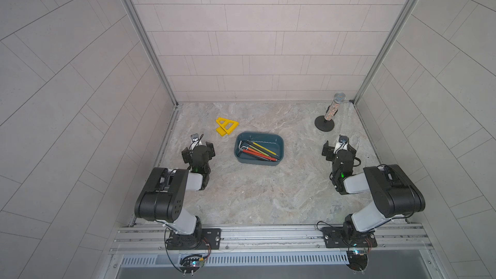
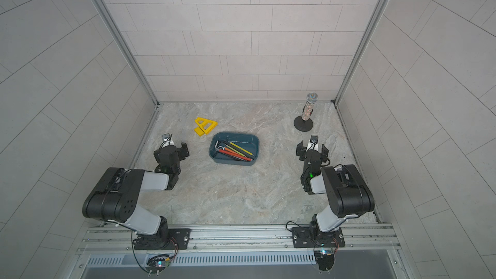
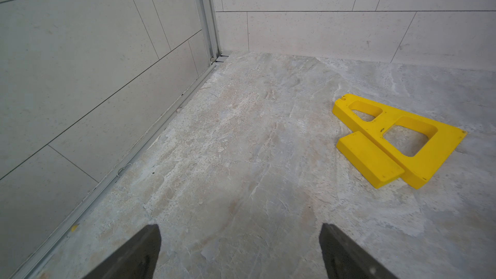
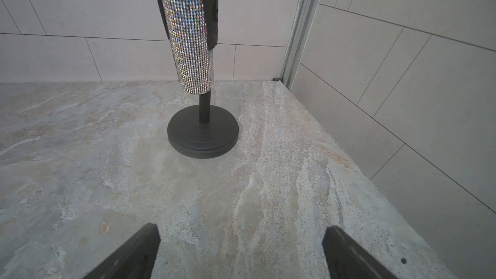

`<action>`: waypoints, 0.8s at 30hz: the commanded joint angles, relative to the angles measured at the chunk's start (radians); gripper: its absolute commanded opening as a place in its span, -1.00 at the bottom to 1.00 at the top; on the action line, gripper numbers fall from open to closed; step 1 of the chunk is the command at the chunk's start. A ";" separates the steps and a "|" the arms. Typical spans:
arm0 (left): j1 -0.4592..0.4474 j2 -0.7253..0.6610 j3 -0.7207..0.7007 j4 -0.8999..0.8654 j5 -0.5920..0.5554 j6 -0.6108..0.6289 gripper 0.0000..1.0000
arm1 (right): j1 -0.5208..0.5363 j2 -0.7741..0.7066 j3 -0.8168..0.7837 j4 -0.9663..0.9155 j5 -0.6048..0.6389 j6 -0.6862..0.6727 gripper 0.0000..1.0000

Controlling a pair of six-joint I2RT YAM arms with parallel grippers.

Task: Put the hex key on the desktop into the storage box
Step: Reset both arms

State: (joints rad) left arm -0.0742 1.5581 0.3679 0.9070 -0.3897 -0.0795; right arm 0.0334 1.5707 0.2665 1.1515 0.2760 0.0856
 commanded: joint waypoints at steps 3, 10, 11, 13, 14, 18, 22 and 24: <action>0.004 0.003 0.009 0.009 -0.011 0.004 1.00 | -0.004 0.013 -0.063 0.122 0.039 0.035 1.00; 0.005 0.003 0.009 0.009 -0.011 0.004 1.00 | -0.004 -0.009 0.055 -0.118 0.042 0.039 1.00; 0.005 0.003 0.009 0.010 -0.011 0.003 1.00 | -0.001 0.000 0.074 -0.142 0.026 0.024 1.00; 0.005 0.004 0.009 0.009 -0.011 0.003 1.00 | 0.003 -0.008 0.091 -0.192 0.012 0.016 1.00; 0.004 0.004 0.009 0.009 -0.011 0.004 1.00 | 0.003 -0.005 0.088 -0.182 0.009 0.015 1.00; 0.004 0.005 0.009 0.009 -0.011 0.004 1.00 | 0.005 -0.004 0.057 -0.121 0.004 0.011 1.00; 0.005 0.005 0.009 0.009 -0.011 0.004 1.00 | 0.005 -0.003 0.068 -0.142 0.019 0.017 1.00; 0.004 0.004 0.009 0.009 -0.011 0.004 1.00 | 0.005 -0.005 0.085 -0.178 0.024 0.017 1.00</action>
State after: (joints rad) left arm -0.0742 1.5581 0.3679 0.9073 -0.3893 -0.0795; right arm 0.0345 1.5803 0.3336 1.0191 0.2901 0.1051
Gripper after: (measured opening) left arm 0.999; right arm 0.999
